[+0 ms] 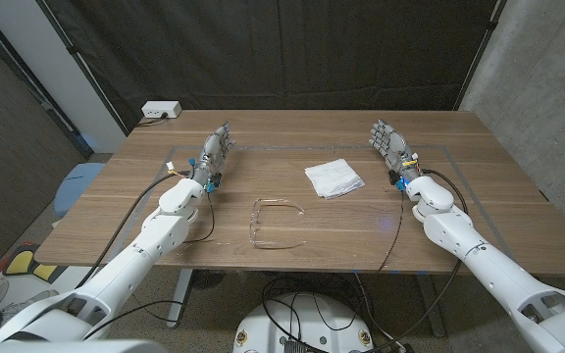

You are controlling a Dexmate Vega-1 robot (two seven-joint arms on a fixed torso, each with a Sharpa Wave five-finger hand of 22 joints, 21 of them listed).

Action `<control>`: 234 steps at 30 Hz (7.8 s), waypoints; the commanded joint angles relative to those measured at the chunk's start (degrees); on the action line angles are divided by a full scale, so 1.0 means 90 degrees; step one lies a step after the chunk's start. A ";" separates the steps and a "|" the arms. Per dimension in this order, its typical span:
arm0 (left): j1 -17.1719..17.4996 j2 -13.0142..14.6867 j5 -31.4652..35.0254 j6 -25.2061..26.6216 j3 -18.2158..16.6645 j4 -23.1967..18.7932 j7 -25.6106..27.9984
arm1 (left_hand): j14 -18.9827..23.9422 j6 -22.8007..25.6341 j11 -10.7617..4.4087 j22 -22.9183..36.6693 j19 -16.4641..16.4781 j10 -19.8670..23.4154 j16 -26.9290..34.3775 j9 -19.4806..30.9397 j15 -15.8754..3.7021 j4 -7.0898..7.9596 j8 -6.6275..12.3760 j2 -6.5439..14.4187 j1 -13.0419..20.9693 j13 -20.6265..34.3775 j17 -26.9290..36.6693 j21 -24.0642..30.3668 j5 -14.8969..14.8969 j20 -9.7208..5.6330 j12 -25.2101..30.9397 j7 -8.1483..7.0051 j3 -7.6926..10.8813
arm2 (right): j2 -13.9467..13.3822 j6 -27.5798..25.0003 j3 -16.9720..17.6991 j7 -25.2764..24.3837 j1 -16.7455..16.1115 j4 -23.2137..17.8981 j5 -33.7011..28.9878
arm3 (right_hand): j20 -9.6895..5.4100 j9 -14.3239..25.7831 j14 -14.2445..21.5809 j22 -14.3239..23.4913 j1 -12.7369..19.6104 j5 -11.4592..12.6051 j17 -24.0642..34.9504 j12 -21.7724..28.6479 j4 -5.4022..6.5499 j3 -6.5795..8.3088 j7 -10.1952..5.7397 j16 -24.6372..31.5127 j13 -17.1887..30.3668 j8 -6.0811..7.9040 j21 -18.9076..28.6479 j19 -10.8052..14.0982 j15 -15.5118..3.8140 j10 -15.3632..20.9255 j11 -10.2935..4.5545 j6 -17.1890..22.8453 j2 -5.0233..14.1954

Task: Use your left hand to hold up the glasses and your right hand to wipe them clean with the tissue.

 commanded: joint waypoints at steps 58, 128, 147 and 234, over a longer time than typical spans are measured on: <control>-0.0106 0.2145 0.5240 0.0823 -0.0490 -0.2893 -0.2397 | 0.0665 0.1099 -0.0309 -0.0022 0.0376 0.1022 0.0100 0.0055 -0.0139 -0.0896 0.0302 -0.0510 0.1091 0.0049 -0.0050 0.0083 0.0050 0.0267 0.0237 -0.0692 0.0004 | 0.0103 -0.0202 -0.0259 -0.0495 -0.0129 -0.0712 -0.0554 | 0.0153 0.0018 0.0292 0.0018 0.0037 -0.0008 -0.0001 0.0115 0.0034 -0.0079 -0.0229 0.0097 0.0011 0.0125 -0.0088 -0.0026 0.0175 0.0513 0.0088 0.0335 0.0072; -0.3198 0.2969 0.8871 -0.2669 0.2188 -0.4447 -0.4187 | 0.0420 0.1178 -0.0990 -0.0037 0.0648 0.1340 0.0066 0.0275 0.0019 -0.1491 0.0507 -0.1692 0.4163 0.0147 0.0000 -0.0116 0.0596 0.0397 0.0179 -0.1381 -0.0199 | 0.0460 0.0488 -0.0118 -0.1019 -0.0624 -0.0579 -0.0544 | 0.0143 0.0028 0.0291 0.0029 -0.0044 -0.0022 0.0019 0.0083 0.0099 -0.0184 -0.0260 0.0076 0.0017 0.0111 -0.0141 -0.0019 0.0171 0.0589 0.0112 0.0438 0.0073; -0.3427 0.3012 0.8295 -0.3299 0.2675 -0.3978 -0.4309 | 0.0600 0.1804 -0.0997 -0.0030 0.0716 0.1891 0.0186 0.0511 -0.0131 -0.1382 0.1024 -0.1652 0.4773 0.0277 0.0021 -0.0178 0.0482 0.0387 0.0357 -0.1372 -0.0396 | 0.0484 0.0446 -0.0157 -0.1247 -0.0800 -0.0741 -0.0633 | 0.0119 0.0030 0.0291 0.0033 -0.0130 -0.0042 0.0027 0.0081 0.0162 -0.0241 -0.0253 0.0081 0.0018 0.0112 -0.0153 -0.0019 0.0158 0.0621 0.0128 0.0472 0.0076; -0.2491 0.3354 1.0323 -0.4047 0.2520 -0.3894 -0.2880 | 0.1572 0.3938 -0.1003 -0.0019 0.1078 0.3688 0.0357 0.0708 -0.0803 -0.1211 0.2397 -0.1370 0.5280 0.0538 0.0119 -0.0256 0.0374 0.0451 0.0694 -0.1370 -0.1042 | 0.0755 0.0782 -0.0282 -0.1178 -0.0660 -0.0214 -0.0729 | 0.0103 0.0033 0.0362 0.0040 -0.0275 -0.0073 0.0020 0.0062 0.0266 -0.0378 -0.0257 0.0092 0.0024 0.0085 -0.0194 0.0010 0.0128 0.0709 0.0149 0.0498 0.0069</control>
